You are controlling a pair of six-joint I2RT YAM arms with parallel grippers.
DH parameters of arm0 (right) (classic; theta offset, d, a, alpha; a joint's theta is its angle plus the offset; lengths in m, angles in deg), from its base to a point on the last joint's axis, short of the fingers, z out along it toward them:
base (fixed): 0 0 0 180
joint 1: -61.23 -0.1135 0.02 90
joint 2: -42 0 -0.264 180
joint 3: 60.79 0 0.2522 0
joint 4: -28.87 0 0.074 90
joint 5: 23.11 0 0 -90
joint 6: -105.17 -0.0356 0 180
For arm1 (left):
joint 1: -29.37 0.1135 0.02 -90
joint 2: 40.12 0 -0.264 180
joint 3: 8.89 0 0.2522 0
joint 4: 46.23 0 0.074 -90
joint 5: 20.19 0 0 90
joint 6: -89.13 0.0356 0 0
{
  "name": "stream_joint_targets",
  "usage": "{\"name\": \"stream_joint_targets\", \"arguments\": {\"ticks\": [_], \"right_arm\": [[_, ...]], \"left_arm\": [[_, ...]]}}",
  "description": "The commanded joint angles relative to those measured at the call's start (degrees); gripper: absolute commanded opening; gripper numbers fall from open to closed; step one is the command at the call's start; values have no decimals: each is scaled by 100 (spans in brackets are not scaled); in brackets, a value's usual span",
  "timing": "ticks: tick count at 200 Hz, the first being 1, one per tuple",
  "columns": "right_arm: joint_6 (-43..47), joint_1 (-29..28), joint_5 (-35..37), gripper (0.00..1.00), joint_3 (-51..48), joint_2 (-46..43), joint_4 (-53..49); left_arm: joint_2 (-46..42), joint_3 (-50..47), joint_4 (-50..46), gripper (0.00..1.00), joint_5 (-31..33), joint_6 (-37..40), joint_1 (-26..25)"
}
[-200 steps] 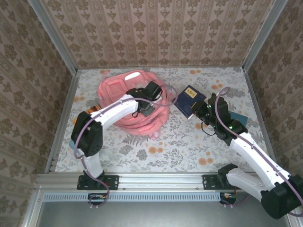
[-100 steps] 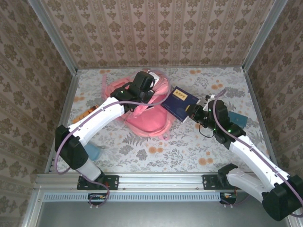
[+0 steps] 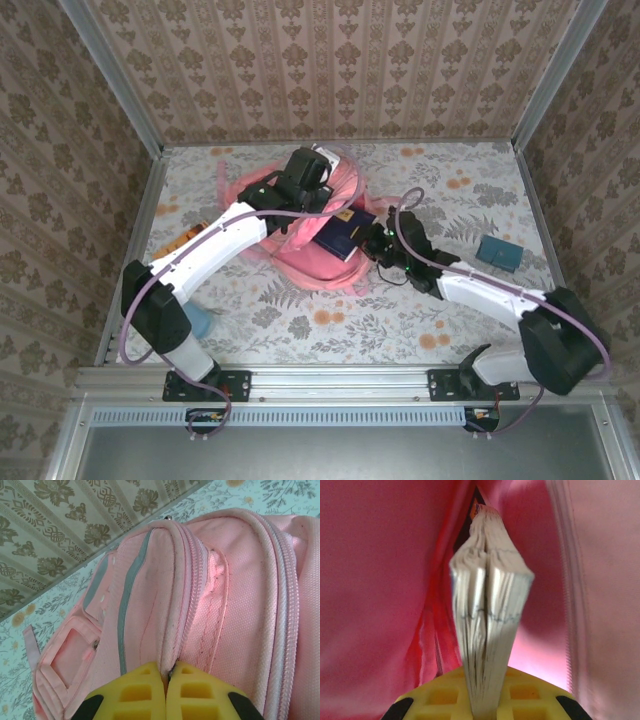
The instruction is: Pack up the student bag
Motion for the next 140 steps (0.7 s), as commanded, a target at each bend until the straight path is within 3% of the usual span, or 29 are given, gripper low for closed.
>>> {"name": "stream_joint_targets", "arguments": {"ticks": [1, 35, 79, 102, 120, 140], "right_arm": [[-540, -156, 480, 6, 465, 519, 890], [-818, -267, 710, 8, 801, 1398, 1685], [-1029, -431, 1296, 9, 1671, 2454, 1637], [-1203, -454, 1174, 13, 2141, 3031, 1612], [-1397, -496, 969, 19, 2380, 3386, 1615], [-1389, -498, 519, 36, 2617, 3563, 1419]], "left_arm": [[-108, 481, 704, 0, -1, -255, -62], [-107, 539, 687, 0, 48, -308, -53], [-116, 568, 585, 0, 19, -333, -45], [-139, 574, 532, 0, -7, -377, -28], [-151, 562, 531, 0, -30, -394, -12], [-144, 530, 537, 0, -59, -431, 8]]}}
